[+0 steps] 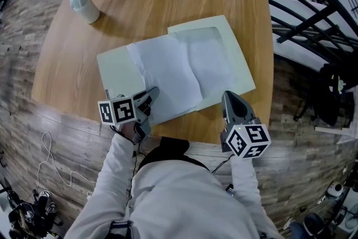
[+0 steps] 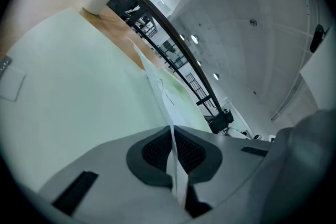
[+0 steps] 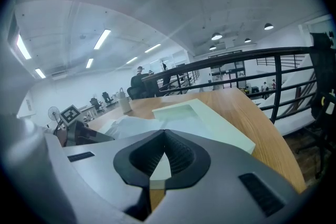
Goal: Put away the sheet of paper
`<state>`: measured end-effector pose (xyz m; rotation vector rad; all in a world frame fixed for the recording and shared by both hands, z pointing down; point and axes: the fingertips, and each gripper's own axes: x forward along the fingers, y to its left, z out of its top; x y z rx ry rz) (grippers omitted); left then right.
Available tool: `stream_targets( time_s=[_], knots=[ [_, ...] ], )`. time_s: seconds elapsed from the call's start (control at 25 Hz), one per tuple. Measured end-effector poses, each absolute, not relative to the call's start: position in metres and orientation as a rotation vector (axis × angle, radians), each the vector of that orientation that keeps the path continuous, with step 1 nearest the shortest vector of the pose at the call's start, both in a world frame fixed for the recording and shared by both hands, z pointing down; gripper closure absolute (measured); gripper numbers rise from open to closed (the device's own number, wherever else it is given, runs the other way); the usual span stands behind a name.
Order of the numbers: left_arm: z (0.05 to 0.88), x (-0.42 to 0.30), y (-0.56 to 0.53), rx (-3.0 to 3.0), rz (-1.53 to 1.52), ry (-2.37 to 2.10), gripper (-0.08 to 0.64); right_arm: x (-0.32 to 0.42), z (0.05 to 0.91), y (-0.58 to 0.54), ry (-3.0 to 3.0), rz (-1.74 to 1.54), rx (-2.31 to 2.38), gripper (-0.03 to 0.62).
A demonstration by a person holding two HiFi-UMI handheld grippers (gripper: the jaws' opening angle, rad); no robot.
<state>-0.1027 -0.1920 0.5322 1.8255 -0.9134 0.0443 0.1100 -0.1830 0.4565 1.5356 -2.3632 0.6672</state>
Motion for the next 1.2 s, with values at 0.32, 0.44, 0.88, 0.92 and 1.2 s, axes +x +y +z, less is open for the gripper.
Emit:
stream_targets(
  time_s=[0.32,0.44,0.88,0.92,1.2],
  knots=[
    [0.537,-0.103,-0.192,1.804,0.045,-0.943,0.543,0.074,0.472,-0.211,-2.337,0.608,1.244,0.565],
    [0.538,-0.104,-0.192,1.802,0.054,-0.951,0.543,0.054,0.482,-0.224,-2.324,0.606,1.103,0.563],
    [0.535,-0.107,-0.192,1.813,0.065,-0.951,0.543,0.018,0.532,-0.250,-2.124,0.648,0.725,0.453],
    [0.535,-0.107,-0.193,1.812,0.067,-0.951,0.543,0.015,0.536,-0.251,-2.105,0.656,0.703,0.446],
    [0.534,-0.107,-0.194,1.819,0.075,-0.945,0.543,0.016,0.566,-0.251,-1.950,0.692,0.633,0.443]
  ],
)
